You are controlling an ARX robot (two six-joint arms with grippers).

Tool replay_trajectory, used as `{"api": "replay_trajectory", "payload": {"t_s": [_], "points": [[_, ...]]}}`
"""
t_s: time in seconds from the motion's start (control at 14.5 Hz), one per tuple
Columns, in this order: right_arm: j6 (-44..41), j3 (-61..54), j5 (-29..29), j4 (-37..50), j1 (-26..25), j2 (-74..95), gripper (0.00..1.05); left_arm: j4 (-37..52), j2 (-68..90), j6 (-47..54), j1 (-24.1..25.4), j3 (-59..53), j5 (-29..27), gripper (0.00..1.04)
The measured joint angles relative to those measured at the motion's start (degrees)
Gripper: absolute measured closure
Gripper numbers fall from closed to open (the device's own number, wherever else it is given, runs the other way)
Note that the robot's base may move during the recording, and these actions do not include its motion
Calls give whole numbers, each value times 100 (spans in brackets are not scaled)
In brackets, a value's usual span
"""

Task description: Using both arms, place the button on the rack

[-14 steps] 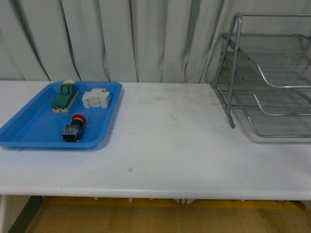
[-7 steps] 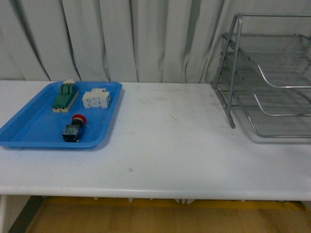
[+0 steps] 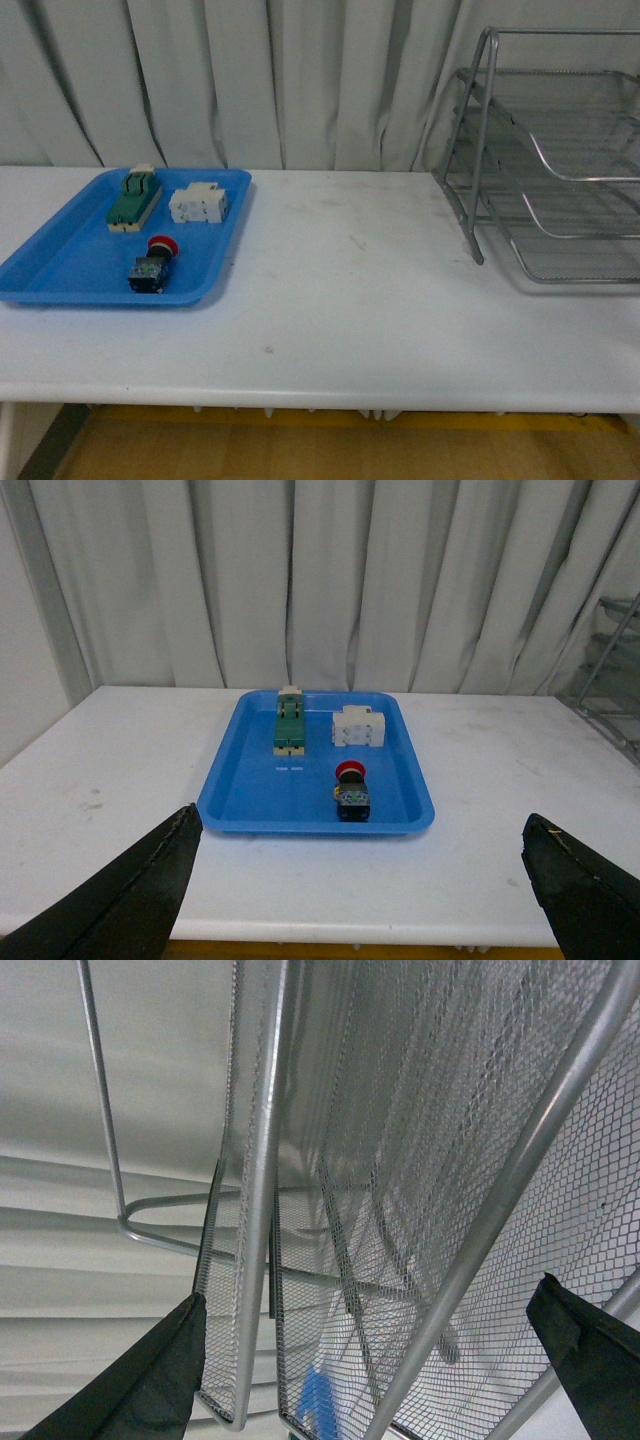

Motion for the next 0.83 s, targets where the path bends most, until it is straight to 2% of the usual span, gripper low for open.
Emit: {"api": "replay_trajectory", "payload": {"t_s": [0.21, 0.69, 0.76, 0.83], "points": [[-50, 374, -15, -369, 186, 295, 6, 2, 0, 0, 0, 0, 0, 7], [-170, 846, 76, -907, 223, 479, 6, 0, 0, 0, 0, 0, 0, 7], [-181, 911, 92, -944, 229, 501, 11, 2, 0, 0, 0, 0, 0, 7], [-199, 981, 105, -966, 236, 546, 21, 0, 0, 0, 0, 0, 0, 7]]}}
